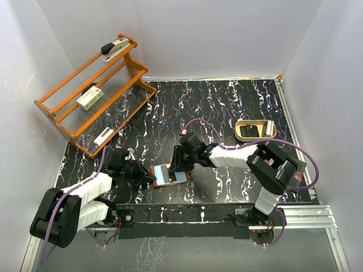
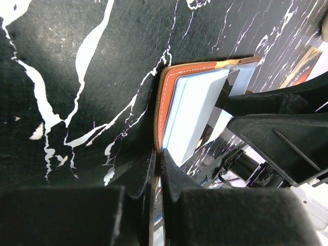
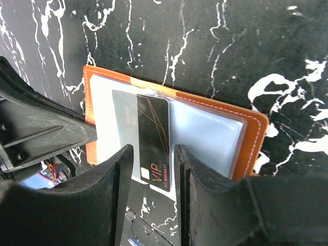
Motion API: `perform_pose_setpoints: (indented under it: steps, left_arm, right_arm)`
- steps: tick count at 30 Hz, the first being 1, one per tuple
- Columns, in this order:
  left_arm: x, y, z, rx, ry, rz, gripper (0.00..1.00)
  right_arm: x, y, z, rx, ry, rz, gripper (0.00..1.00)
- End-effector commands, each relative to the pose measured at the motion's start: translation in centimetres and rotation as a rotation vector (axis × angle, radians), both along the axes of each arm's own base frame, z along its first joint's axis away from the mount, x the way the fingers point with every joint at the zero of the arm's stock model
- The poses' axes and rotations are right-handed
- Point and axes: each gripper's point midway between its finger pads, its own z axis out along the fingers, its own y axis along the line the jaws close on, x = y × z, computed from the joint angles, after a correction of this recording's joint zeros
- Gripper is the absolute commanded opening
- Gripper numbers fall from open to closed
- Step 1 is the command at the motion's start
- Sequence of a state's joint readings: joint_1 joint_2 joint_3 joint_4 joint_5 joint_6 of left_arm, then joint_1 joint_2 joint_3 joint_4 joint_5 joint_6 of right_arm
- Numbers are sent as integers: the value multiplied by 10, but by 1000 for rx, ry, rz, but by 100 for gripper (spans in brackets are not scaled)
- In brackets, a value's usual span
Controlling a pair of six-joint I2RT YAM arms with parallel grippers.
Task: Put the credit cards into the card holder
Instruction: Insert the credit card into the card holder.
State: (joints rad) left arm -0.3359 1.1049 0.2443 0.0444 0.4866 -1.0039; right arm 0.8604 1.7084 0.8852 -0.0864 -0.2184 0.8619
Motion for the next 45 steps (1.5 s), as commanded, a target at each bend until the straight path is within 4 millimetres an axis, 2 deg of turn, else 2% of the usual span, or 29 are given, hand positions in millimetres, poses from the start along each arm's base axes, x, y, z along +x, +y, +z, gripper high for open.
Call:
perform_pose_setpoints:
  steps: [1,9,10,12,20,23,30,36,40,45]
  left_arm:
    - [-6,-1,-1,-2,25,-14,0]
    - [-4,-1,1,-5,17,-16,0]
    - [-4,-2,2,-8,15,-17,0]
    - [-4,-2,3,-12,13,-19,0]
    - [-6,-2,4,-12,7,-31,0]
    - [-4,-1,7,-1,-5,-38,0]
    - [-3,1,8,18,-20,-43,0]
    - [-3,1,8,21,-21,-50,0]
    - [-3,1,10,27,-27,-54,0]
    - [-2,2,12,34,-42,-70,0]
  right_arm:
    - [6,19,14,37,-35,9,36]
    - [4,38,28,126,-35,40,36]
    - [2,40,18,118,-16,46,36]
    - [1,44,16,123,-7,54,35]
    - [0,53,19,120,-30,82,30]
    - [1,50,21,93,-38,88,29]
    - [8,22,18,-74,-101,91,30]
    - [9,1,4,-173,-108,66,31]
    - [14,-7,4,-228,-127,53,31]
    - [27,-9,39,-231,-205,50,32]
